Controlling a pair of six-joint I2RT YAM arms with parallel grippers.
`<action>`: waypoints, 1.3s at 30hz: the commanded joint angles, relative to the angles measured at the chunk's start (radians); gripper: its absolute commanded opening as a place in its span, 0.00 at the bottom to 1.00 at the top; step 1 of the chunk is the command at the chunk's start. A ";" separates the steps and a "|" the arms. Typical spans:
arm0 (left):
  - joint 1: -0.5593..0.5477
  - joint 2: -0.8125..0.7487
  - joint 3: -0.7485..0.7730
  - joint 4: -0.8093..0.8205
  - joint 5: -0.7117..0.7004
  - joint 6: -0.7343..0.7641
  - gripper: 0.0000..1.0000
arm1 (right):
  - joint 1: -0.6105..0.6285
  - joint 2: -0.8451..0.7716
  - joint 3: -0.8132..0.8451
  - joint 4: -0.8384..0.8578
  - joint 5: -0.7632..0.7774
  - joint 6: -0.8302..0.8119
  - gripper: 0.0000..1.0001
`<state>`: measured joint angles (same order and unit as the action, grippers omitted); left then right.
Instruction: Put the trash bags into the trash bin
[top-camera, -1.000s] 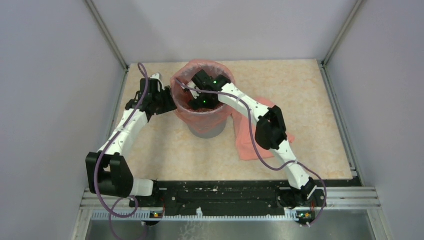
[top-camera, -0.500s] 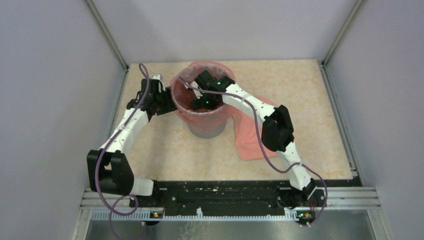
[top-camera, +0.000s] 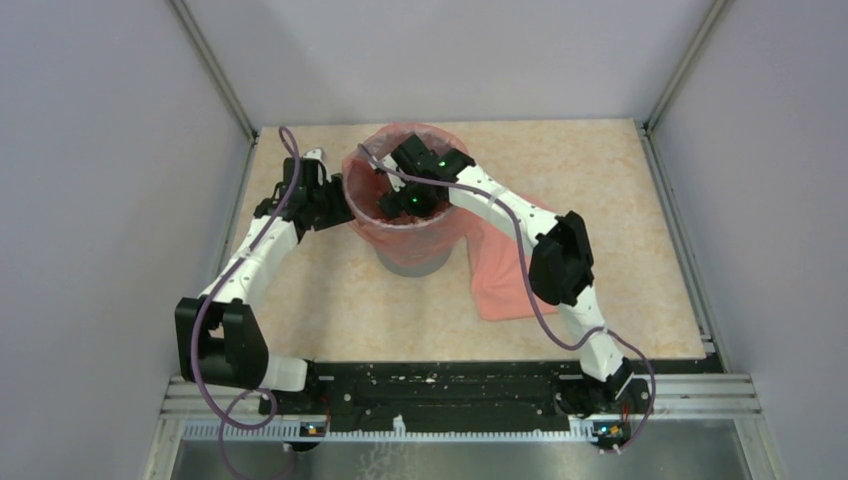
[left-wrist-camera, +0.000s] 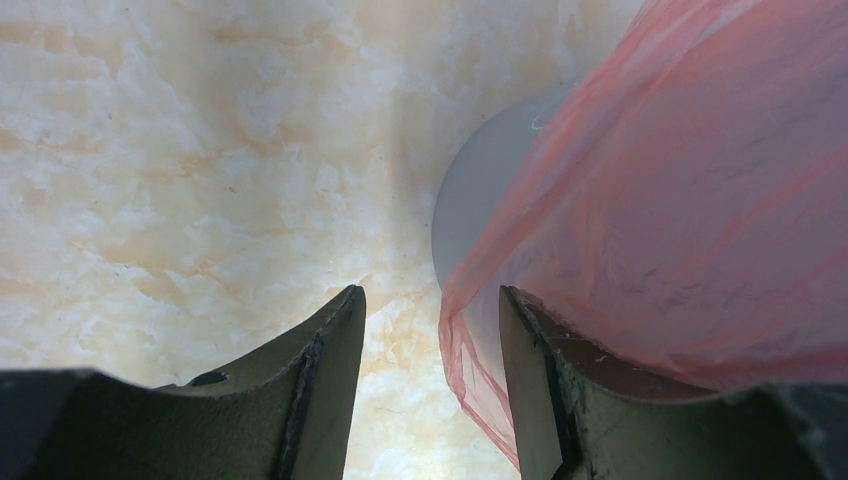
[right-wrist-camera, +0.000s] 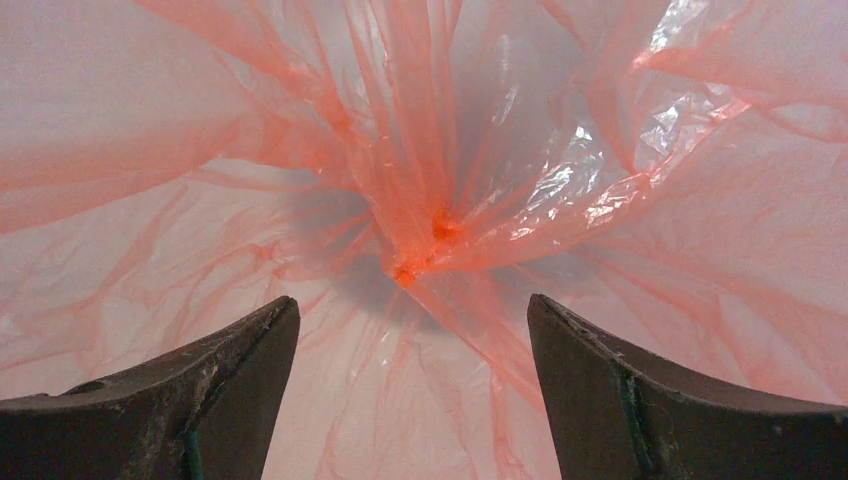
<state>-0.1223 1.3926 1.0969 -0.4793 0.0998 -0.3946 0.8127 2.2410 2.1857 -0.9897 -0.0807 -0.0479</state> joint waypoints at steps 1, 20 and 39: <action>0.000 0.002 0.000 0.035 0.002 -0.006 0.58 | 0.017 -0.104 0.006 0.039 -0.020 0.022 0.84; 0.000 -0.002 0.011 0.032 0.003 -0.007 0.58 | 0.020 -0.177 0.055 0.035 0.008 0.069 0.82; 0.000 -0.026 0.017 0.040 0.009 -0.016 0.57 | 0.020 -0.232 0.217 0.046 0.061 0.131 0.77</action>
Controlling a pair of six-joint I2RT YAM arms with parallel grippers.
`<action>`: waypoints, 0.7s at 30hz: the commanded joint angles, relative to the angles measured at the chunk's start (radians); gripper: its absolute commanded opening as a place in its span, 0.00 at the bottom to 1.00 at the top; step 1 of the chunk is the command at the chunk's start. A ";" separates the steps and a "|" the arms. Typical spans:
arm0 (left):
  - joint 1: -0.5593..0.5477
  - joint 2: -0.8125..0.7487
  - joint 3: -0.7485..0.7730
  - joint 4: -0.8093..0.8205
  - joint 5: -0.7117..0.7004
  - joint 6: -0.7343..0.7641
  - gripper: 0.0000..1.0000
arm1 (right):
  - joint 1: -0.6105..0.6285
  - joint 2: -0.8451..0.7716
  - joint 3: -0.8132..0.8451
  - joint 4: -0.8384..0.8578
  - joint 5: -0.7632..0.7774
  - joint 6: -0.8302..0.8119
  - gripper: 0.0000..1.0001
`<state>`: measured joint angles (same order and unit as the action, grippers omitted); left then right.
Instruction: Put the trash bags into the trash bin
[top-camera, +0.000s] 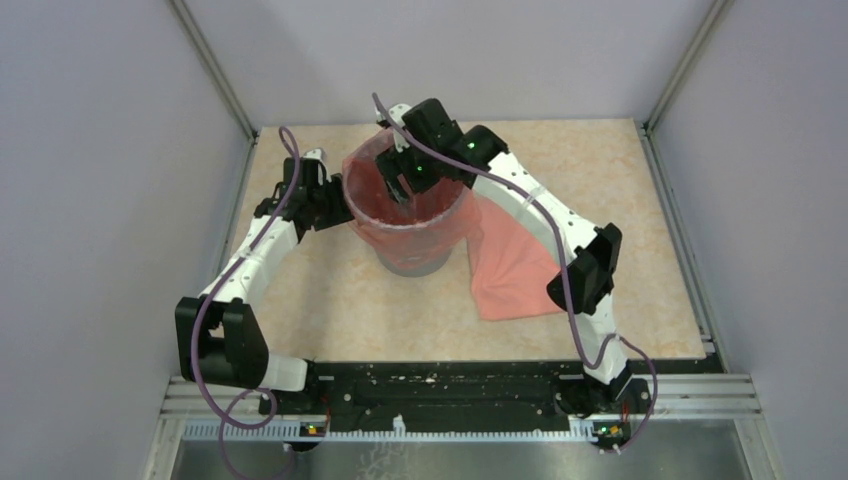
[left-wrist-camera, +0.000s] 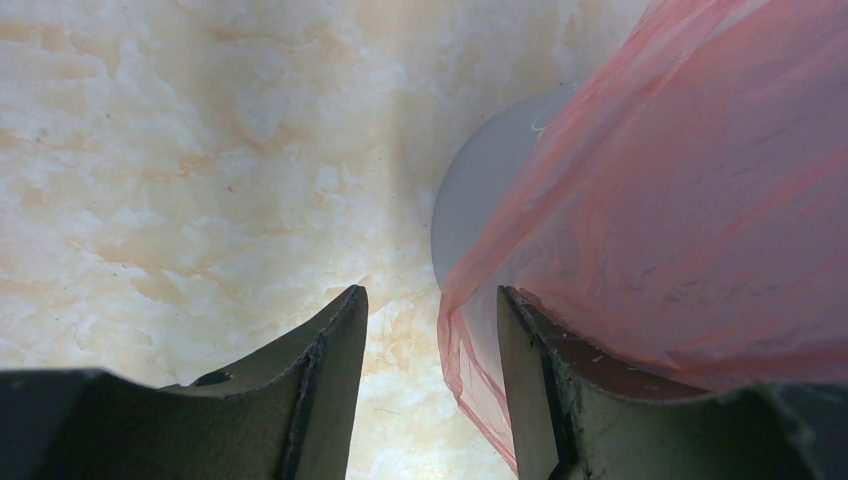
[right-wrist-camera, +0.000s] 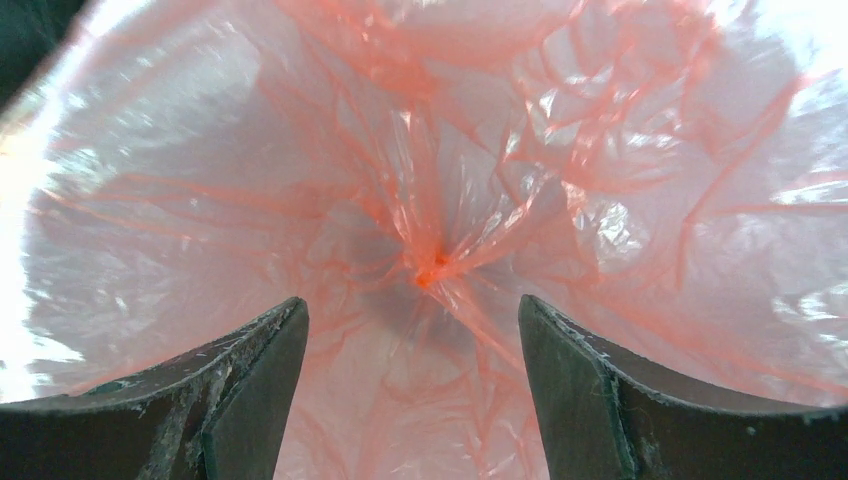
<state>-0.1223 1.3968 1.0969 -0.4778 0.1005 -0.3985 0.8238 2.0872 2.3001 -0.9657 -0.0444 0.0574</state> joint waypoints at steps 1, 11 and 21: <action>0.000 -0.032 0.017 0.040 0.008 -0.013 0.58 | 0.009 -0.081 0.123 0.019 0.030 0.029 0.77; 0.001 -0.098 0.024 0.039 -0.014 -0.016 0.61 | 0.009 -0.296 -0.062 0.140 0.142 0.059 0.78; 0.004 -0.144 -0.011 0.025 -0.145 -0.024 0.54 | -0.056 -0.546 -0.403 0.304 0.234 0.150 0.77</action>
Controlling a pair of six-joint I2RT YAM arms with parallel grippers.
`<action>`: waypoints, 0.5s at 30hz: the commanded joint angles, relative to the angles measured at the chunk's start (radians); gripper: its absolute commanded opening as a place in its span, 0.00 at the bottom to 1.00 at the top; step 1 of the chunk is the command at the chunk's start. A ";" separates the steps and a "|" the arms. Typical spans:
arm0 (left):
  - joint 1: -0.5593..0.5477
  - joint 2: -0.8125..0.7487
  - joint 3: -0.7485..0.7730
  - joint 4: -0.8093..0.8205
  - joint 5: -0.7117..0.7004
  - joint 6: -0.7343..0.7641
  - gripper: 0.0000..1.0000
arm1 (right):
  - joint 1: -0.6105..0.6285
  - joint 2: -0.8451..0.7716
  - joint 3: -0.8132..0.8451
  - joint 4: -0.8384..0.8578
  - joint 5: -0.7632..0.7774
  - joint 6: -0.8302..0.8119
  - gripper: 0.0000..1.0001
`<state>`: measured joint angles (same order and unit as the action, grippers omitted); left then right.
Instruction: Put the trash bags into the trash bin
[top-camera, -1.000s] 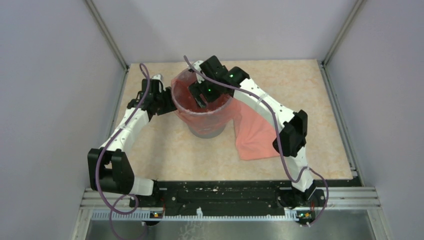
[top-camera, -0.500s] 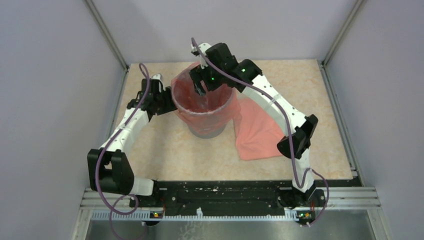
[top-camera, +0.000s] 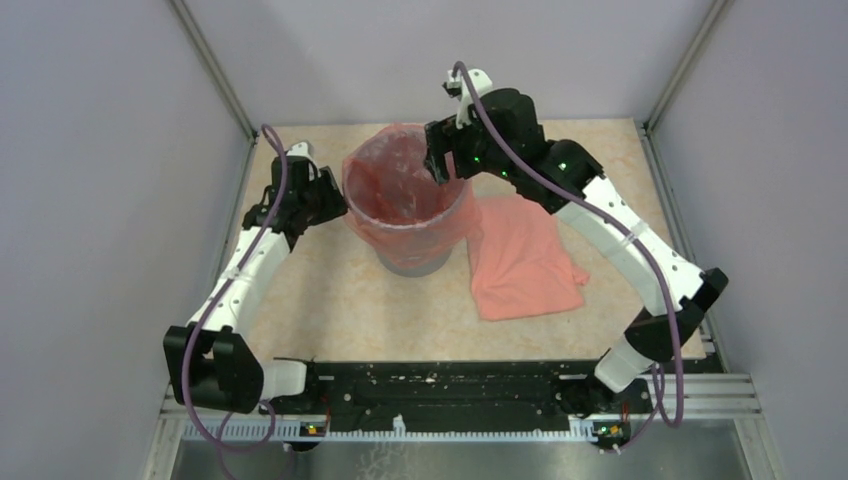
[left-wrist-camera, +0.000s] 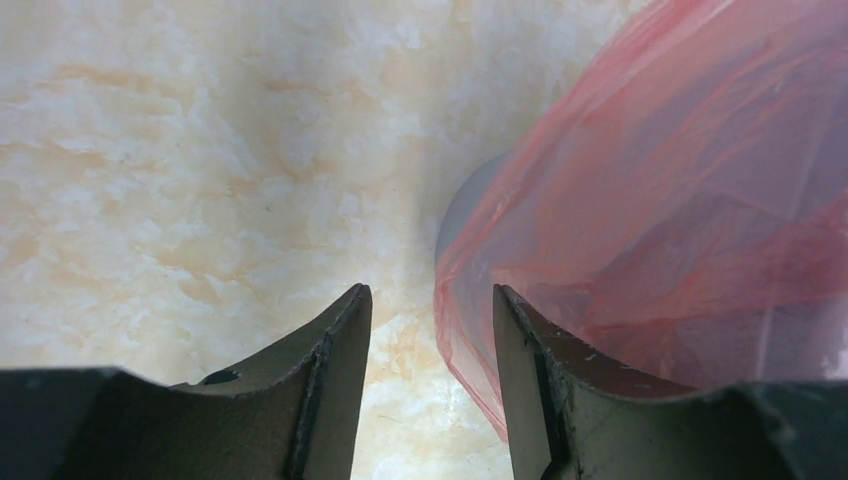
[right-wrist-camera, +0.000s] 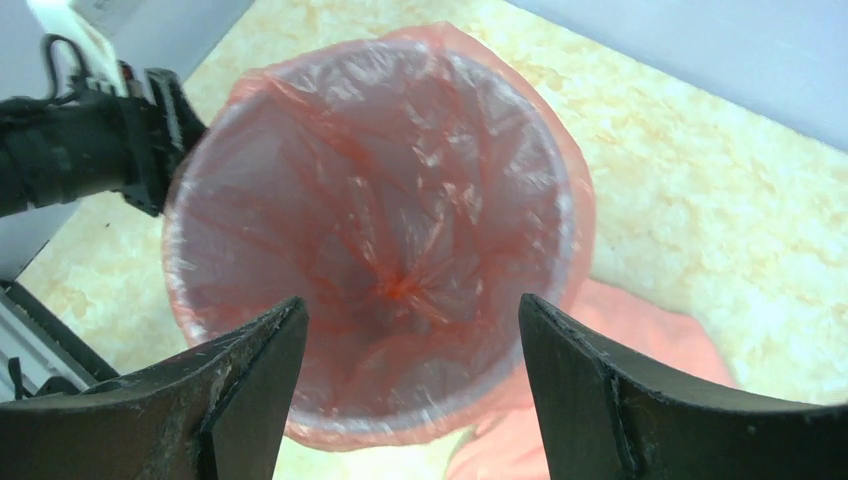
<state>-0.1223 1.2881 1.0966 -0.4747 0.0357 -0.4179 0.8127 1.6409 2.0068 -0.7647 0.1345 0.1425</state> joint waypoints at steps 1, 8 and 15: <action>0.007 -0.037 -0.013 0.025 -0.086 -0.003 0.52 | -0.067 -0.133 -0.174 0.122 0.052 0.085 0.75; 0.028 0.001 -0.010 0.043 -0.096 -0.009 0.42 | -0.267 -0.357 -0.518 0.267 -0.017 0.203 0.66; 0.029 0.037 -0.034 0.103 -0.074 -0.027 0.38 | -0.311 -0.363 -0.716 0.400 -0.071 0.278 0.57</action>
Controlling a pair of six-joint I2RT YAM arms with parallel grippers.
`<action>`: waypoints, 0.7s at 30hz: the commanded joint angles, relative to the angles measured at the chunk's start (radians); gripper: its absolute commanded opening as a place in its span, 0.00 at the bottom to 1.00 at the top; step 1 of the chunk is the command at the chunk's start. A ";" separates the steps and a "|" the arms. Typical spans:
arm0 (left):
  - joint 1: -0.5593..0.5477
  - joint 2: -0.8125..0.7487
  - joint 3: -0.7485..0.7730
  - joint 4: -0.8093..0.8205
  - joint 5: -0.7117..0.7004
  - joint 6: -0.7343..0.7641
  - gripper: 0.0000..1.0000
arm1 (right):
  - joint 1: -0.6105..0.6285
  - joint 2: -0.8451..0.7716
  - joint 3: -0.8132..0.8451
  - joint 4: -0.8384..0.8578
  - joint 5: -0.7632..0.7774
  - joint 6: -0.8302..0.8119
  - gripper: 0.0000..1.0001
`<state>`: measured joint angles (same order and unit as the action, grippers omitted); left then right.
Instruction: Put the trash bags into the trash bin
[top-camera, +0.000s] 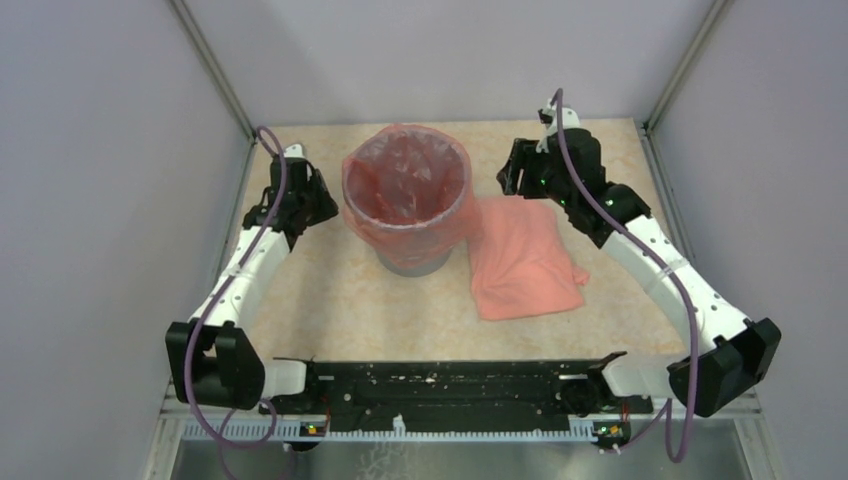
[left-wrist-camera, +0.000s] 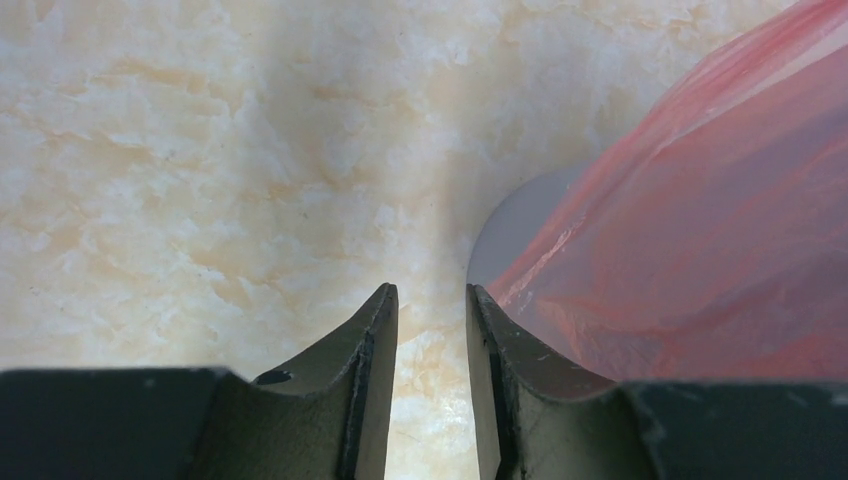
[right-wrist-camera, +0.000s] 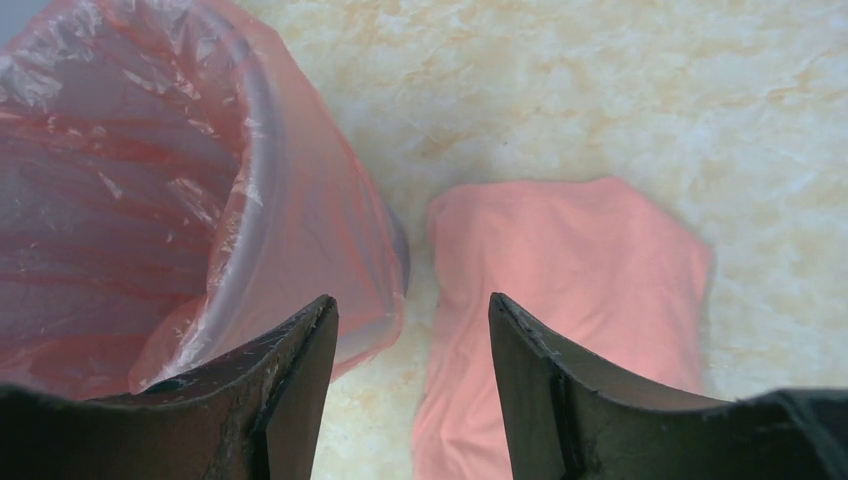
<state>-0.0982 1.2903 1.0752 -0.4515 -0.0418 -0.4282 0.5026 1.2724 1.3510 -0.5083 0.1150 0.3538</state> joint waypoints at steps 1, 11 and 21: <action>0.005 0.050 -0.010 0.083 0.005 -0.017 0.36 | -0.001 0.016 -0.076 0.162 -0.048 0.073 0.56; 0.003 0.171 0.015 0.146 0.105 -0.052 0.29 | -0.001 0.189 -0.168 0.374 -0.072 0.118 0.39; -0.048 0.232 -0.033 0.222 0.123 -0.072 0.26 | 0.042 0.328 -0.174 0.501 -0.113 0.153 0.34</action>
<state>-0.1253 1.5043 1.0607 -0.3092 0.0689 -0.4854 0.5163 1.5764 1.1515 -0.1173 0.0212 0.4885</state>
